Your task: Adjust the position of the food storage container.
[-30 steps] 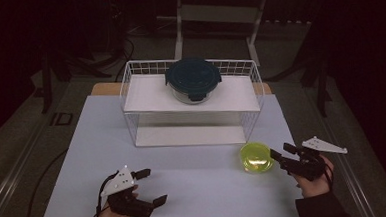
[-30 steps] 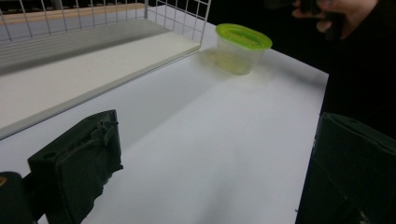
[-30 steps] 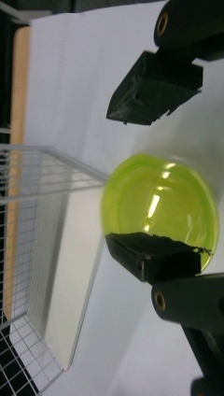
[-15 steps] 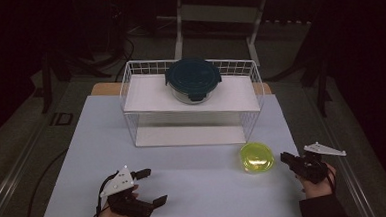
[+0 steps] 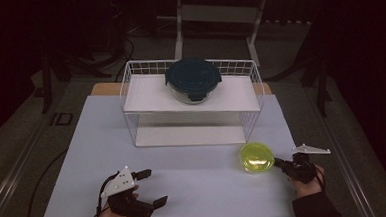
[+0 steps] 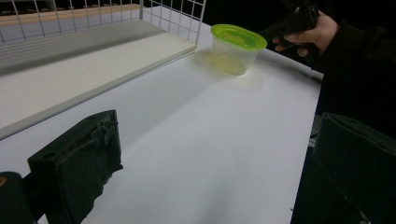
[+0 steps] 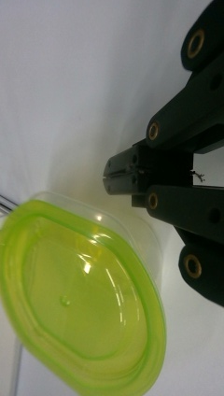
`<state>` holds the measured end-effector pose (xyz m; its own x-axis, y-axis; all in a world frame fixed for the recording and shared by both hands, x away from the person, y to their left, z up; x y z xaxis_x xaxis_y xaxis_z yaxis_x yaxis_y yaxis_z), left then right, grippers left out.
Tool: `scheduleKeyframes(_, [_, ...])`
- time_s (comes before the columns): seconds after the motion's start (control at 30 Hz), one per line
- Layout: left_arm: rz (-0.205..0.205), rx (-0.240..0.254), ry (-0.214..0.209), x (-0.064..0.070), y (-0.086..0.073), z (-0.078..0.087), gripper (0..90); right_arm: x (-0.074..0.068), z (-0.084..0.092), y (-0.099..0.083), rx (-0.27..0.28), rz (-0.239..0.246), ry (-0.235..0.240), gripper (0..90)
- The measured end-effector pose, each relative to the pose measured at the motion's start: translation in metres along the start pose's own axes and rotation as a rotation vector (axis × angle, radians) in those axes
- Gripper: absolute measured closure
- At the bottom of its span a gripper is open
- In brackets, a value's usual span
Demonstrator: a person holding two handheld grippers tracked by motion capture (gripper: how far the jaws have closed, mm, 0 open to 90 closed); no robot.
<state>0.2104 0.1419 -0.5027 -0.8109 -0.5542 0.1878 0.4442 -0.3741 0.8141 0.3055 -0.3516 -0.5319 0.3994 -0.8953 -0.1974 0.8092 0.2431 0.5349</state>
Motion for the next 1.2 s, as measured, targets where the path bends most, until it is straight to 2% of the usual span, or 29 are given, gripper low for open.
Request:
scheduleKeyframes(0.57, [0.001, -0.006, 0.003, 0.0, 0.0, 0.0, 0.6, -0.018, -0.02, 0.001, -0.061, 0.04, 0.063, 90.0])
scheduleKeyframes(1.0, [0.003, -0.009, 0.004, 0.0, -0.001, 0.0, 0.6, -0.034, -0.03, 0.004, -0.081, 0.082, 0.079, 90.0])
scheduleKeyframes(1.2, [0.002, -0.009, 0.006, 0.0, -0.001, 0.0, 0.6, -0.03, -0.03, 0.01, -0.071, 0.065, 0.059, 90.0])
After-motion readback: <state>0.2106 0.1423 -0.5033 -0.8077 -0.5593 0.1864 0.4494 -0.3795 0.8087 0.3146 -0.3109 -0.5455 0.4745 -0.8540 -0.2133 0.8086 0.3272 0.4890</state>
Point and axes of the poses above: each handheld gripper's, and its own axes: z roughly backward along the jaws, y roughly out of its top, x roughly to its right, the point moved 2 cm from there along -z, roughly forward along the jaws, and after that the axes turned 13 degrees about -x, right-handed, at the moved point
